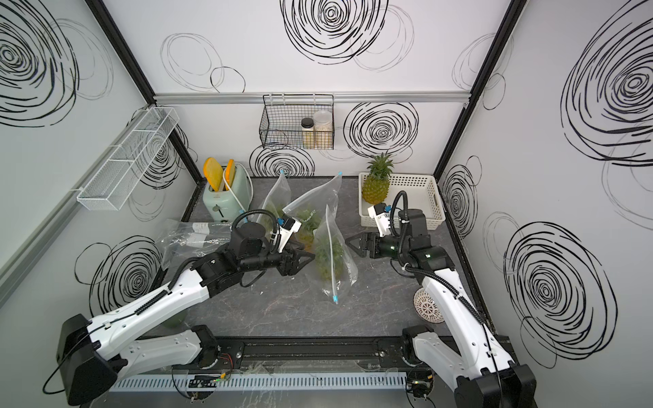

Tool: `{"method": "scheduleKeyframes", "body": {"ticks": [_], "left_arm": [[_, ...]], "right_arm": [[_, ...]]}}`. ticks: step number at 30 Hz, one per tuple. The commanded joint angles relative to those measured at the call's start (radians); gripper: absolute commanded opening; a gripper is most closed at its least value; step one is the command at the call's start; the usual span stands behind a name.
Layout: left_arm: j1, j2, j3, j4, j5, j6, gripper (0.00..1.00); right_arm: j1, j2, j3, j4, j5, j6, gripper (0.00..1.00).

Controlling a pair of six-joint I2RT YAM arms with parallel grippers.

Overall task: Open the zip-top bag and take out the pineapple
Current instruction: Open the zipper of the food storage bag at the center of the board.

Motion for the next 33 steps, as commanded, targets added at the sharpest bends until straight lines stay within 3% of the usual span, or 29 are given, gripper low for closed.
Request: {"method": "scheduleKeyframes", "body": {"ticks": [1,9,14,17,20,23,31,33], "left_arm": [[0.004,0.028,-0.029,0.151,0.064,-0.062,0.66],[-0.007,0.128,-0.039,0.266,0.043,-0.079,0.67],[-0.018,0.206,-0.039,0.322,0.037,-0.075,0.65],[-0.024,0.239,-0.033,0.338,0.039,-0.069,0.62],[-0.026,0.260,-0.025,0.345,0.045,-0.071,0.51],[-0.030,0.265,-0.023,0.352,0.042,-0.076,0.36],[-0.032,0.257,-0.028,0.348,0.033,-0.074,0.00],[-0.031,0.253,-0.030,0.336,0.030,-0.068,0.00]], "right_arm": [[0.011,0.010,-0.015,0.043,-0.128,0.009,0.78],[0.115,0.104,-0.056,0.176,-0.093,0.055,0.77],[0.126,0.168,-0.083,0.256,-0.062,0.081,0.75],[0.126,0.186,-0.095,0.305,-0.066,0.095,0.72],[0.125,0.213,-0.096,0.316,-0.070,0.097,0.68],[0.124,0.238,-0.105,0.344,-0.090,0.106,0.55],[0.116,0.250,-0.119,0.363,-0.105,0.113,0.01],[0.105,0.235,-0.119,0.352,-0.092,0.108,0.00]]}}
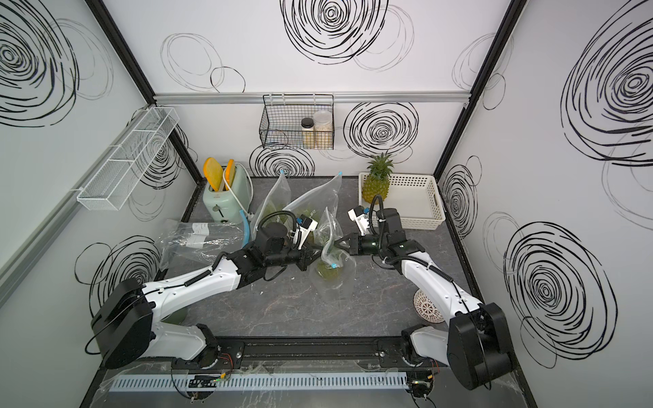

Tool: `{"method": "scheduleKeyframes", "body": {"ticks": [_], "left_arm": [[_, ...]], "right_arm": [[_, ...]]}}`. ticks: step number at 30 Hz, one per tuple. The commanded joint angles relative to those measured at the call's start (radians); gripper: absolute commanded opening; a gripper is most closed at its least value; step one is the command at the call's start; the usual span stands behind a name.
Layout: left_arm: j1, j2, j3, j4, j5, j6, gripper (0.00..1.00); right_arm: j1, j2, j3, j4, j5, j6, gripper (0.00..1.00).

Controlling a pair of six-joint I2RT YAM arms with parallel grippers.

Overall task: Open the zip-top bag and take out the pineapple
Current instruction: Open the zipper of the food storage bag at the center of the board.

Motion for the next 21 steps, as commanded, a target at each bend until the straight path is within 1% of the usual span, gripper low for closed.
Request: {"method": "scheduleKeyframes", "body": {"ticks": [1,5,8,16,21], "left_arm": [[-0.008,-0.005,-0.001,0.021,0.007,0.011,0.00],[0.005,-0.038,0.000,-0.043,-0.017,0.047,0.00],[0.035,-0.072,-0.007,-0.093,-0.018,0.071,0.00],[0.121,-0.150,-0.046,-0.168,-0.009,0.124,0.00],[0.177,-0.217,-0.103,-0.181,0.009,0.144,0.00]], "right_arm": [[-0.008,-0.024,-0.017,-0.011,-0.005,-0.012,0.00],[-0.067,-0.088,-0.049,-0.003,0.010,-0.020,0.00],[-0.126,-0.132,-0.080,0.007,0.001,-0.018,0.00],[-0.278,-0.188,-0.115,-0.006,-0.049,-0.041,0.00],[-0.367,-0.215,-0.152,0.006,-0.097,-0.047,0.00]]}}
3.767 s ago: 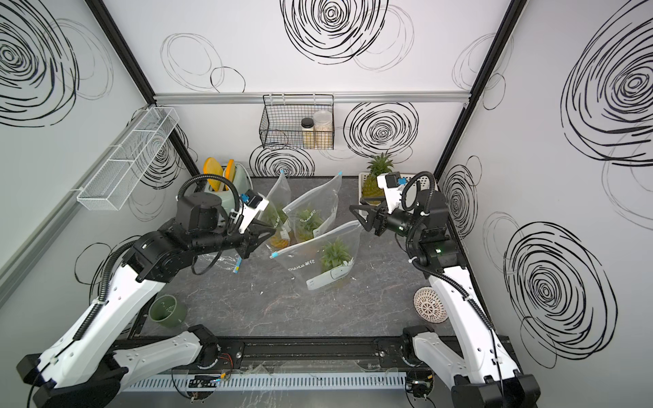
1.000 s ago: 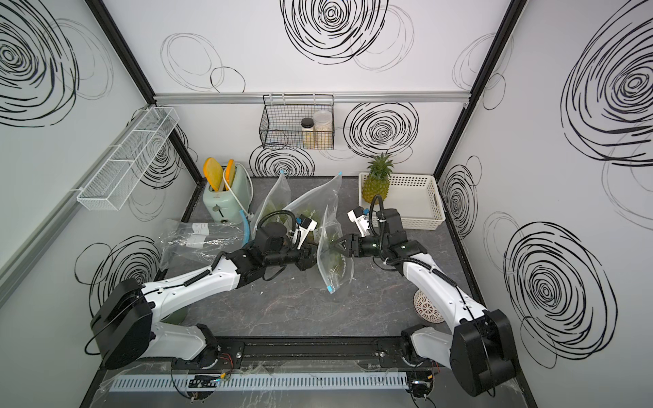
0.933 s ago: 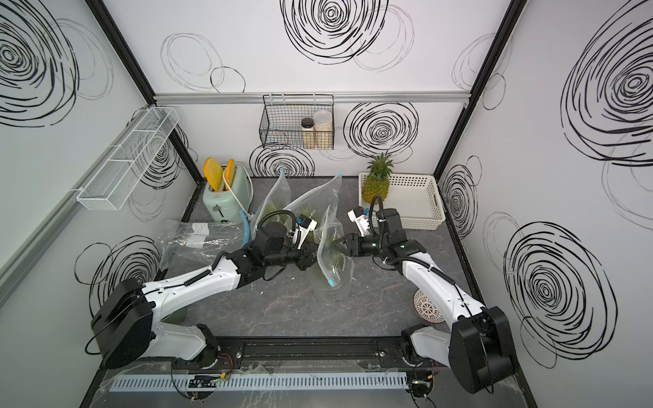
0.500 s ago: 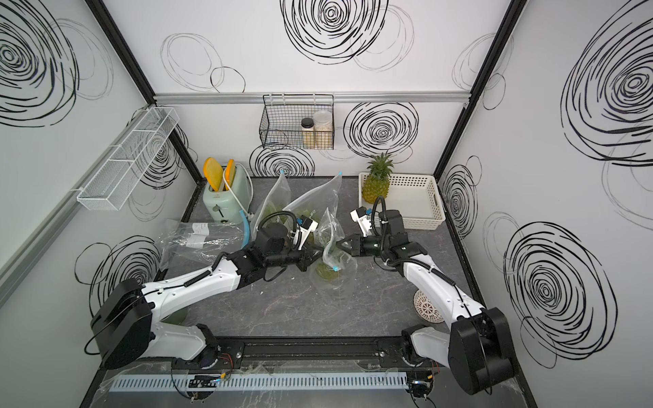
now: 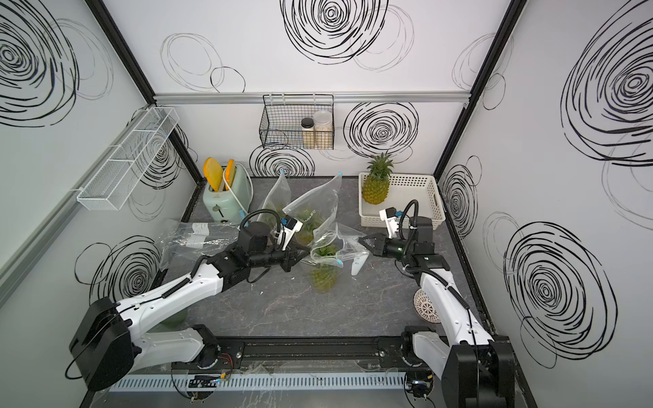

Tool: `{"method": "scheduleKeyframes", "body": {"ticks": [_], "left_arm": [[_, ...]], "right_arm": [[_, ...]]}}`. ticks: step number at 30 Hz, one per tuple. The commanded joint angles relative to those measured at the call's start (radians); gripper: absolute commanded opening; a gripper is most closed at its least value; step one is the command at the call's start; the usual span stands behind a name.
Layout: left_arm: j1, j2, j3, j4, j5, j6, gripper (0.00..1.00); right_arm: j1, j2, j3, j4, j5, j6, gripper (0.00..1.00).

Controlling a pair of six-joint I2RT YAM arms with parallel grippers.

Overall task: Open the zip-top bag and take out the pineapple
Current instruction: Open the zipper of the food storage bag at the center of the board, then pick up the pineapple from the zipper food storage bag.

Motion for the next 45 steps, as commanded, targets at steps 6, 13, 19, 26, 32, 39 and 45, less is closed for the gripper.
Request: {"method": "scheduleKeyframes", "body": {"ticks": [6,13,19,26,32,39,45], "left_arm": [[0.050,-0.066,-0.086,0.082,0.020,-0.001,0.00],[0.017,-0.041,-0.078,0.199,0.064,-0.057,0.00],[-0.033,-0.013,-0.049,0.229,0.059,-0.071,0.00],[-0.048,0.004,-0.062,0.272,0.058,-0.089,0.00],[-0.050,-0.004,-0.086,0.317,0.058,-0.112,0.00],[-0.050,-0.012,-0.100,0.332,0.058,-0.117,0.00],[-0.050,-0.009,-0.102,0.342,0.062,-0.123,0.00]], "right_arm": [[-0.059,-0.019,-0.039,0.059,-0.058,-0.011,0.00],[0.027,0.002,0.070,-0.095,-0.021,-0.116,0.36],[0.223,-0.040,0.290,-0.315,0.248,-0.195,0.47],[0.416,0.014,0.408,-0.377,0.333,-0.197,0.38],[0.505,0.086,0.384,-0.387,0.431,-0.209,0.44],[0.539,0.106,0.363,-0.410,0.507,-0.217,0.44],[0.569,0.124,0.359,-0.408,0.551,-0.214,0.40]]}}
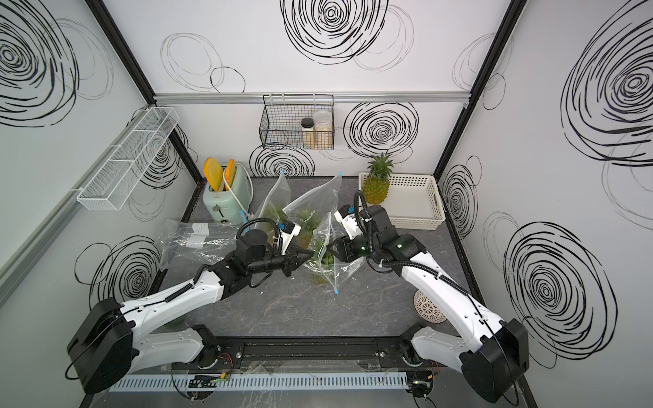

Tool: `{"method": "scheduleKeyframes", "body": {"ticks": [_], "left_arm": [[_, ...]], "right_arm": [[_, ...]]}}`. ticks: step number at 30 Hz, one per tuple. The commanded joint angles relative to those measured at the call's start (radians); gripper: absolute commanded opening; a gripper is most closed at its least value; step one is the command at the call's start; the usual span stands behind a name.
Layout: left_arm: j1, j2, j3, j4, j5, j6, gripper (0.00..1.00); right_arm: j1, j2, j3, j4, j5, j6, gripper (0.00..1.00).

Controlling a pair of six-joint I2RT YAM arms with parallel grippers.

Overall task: Open the zip-top bag and take out the pineapple
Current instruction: Pick up the pineapple from the zipper food storage bag.

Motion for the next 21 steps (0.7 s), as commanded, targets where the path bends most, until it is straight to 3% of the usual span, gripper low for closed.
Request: {"method": "scheduleKeyframes", "body": {"ticks": [1,21], "left_arm": [[-0.005,-0.006,-0.005,0.117,0.013,-0.014,0.00],[-0.005,0.017,-0.004,0.127,0.012,-0.016,0.00]], "right_arm": [[0.018,0.017,-0.007,-0.021,0.045,-0.014,0.40],[0.051,-0.034,-0.001,-0.091,0.103,-0.022,0.37]]}}
